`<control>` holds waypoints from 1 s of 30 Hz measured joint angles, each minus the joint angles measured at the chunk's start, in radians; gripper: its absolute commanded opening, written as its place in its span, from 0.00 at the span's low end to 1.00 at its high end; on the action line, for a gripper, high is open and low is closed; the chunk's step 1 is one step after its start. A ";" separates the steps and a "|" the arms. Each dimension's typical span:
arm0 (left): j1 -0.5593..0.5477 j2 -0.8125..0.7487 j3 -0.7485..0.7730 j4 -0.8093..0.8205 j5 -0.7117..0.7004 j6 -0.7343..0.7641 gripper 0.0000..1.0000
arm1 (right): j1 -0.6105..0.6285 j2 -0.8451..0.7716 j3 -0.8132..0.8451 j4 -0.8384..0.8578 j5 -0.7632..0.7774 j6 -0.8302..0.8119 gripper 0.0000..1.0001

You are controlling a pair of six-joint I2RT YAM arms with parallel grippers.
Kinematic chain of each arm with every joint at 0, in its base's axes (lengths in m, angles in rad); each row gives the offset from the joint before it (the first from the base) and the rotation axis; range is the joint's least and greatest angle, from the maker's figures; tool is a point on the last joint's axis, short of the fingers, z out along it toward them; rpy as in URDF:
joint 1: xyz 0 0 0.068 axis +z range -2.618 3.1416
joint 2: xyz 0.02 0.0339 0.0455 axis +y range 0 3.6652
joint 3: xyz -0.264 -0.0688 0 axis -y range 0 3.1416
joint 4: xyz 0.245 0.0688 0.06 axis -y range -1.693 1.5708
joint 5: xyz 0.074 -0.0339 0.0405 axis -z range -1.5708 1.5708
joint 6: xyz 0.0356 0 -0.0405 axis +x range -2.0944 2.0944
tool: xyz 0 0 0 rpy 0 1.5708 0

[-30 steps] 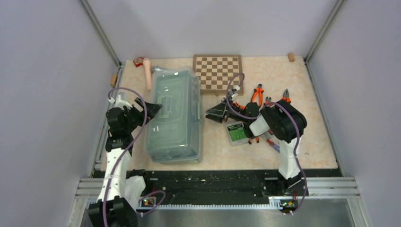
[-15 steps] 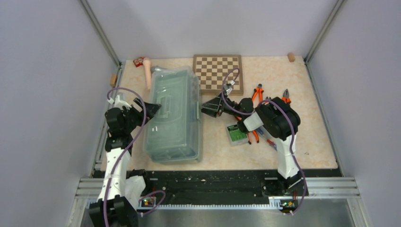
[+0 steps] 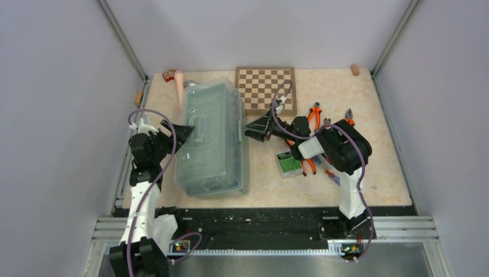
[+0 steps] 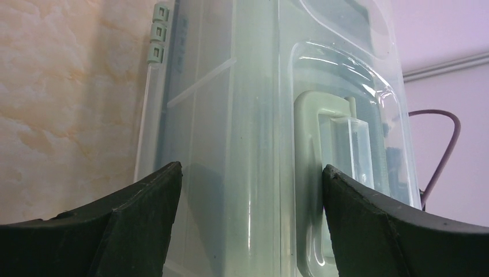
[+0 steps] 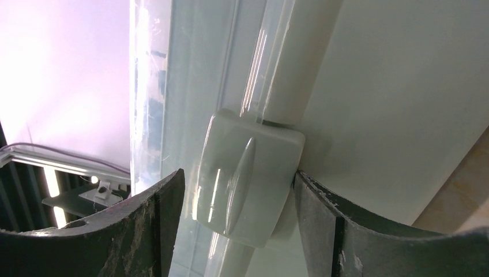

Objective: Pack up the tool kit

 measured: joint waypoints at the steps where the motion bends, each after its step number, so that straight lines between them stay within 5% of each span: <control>1: 0.002 -0.001 -0.003 0.003 -0.004 -0.008 0.00 | 0.000 -0.010 0.000 -0.013 0.000 0.000 0.66; 15: 0.014 -0.032 -0.027 0.007 -0.051 -0.062 0.00 | 0.010 -0.050 -0.002 -0.052 -0.012 0.035 0.60; 24: 0.015 -0.029 -0.010 -0.056 -0.163 -0.044 0.00 | 0.026 -0.121 -0.002 -0.063 -0.050 0.061 0.39; 30: 0.028 -0.024 0.002 -0.163 -0.253 -0.004 0.00 | 0.033 -0.218 0.021 0.055 -0.071 0.093 0.36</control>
